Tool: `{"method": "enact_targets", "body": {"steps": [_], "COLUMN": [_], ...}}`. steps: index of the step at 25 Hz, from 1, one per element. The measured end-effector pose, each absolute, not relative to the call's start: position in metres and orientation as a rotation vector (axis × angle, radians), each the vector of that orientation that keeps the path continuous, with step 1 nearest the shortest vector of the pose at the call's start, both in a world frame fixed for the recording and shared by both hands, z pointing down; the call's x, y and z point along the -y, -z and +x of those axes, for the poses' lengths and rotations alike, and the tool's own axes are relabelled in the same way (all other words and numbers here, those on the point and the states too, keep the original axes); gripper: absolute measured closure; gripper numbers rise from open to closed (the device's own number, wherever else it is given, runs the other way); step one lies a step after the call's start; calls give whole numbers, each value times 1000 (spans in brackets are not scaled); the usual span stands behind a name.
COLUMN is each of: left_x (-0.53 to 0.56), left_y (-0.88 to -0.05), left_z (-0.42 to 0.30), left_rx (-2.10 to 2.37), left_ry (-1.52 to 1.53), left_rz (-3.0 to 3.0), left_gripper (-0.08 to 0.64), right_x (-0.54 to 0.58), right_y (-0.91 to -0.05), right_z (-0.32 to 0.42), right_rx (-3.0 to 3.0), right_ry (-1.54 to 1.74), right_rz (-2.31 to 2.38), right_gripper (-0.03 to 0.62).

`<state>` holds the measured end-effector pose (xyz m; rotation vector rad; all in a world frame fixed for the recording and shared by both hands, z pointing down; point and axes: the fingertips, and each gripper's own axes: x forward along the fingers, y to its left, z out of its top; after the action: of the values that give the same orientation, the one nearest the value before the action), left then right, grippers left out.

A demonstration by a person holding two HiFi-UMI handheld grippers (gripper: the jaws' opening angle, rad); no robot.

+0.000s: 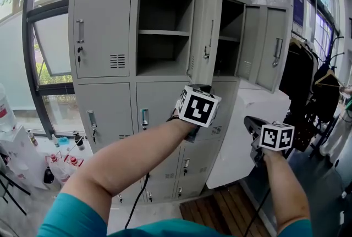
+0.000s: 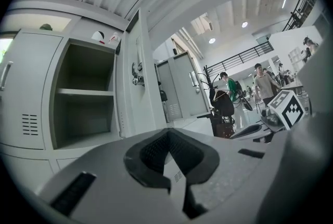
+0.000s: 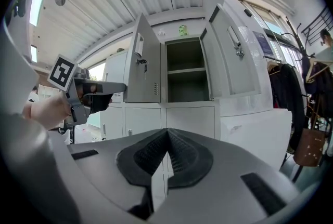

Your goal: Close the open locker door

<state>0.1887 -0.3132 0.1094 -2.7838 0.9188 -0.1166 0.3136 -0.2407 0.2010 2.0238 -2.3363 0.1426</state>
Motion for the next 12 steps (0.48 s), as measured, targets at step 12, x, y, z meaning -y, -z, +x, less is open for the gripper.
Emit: {"method": "enact_targets", "body": {"steps": [12], "left_x": [328], "left_y": [-108], "left_z": [135], "left_rx": [-1008], "left_ry": [93], "left_rz": [-2733], "left_gripper": [560], "right_x": [271], "right_y": [-208], "right_z": [286], "right_rx": [2382], "right_ry": [-157], "right_rz": [1941], "right_gripper": [601]}}
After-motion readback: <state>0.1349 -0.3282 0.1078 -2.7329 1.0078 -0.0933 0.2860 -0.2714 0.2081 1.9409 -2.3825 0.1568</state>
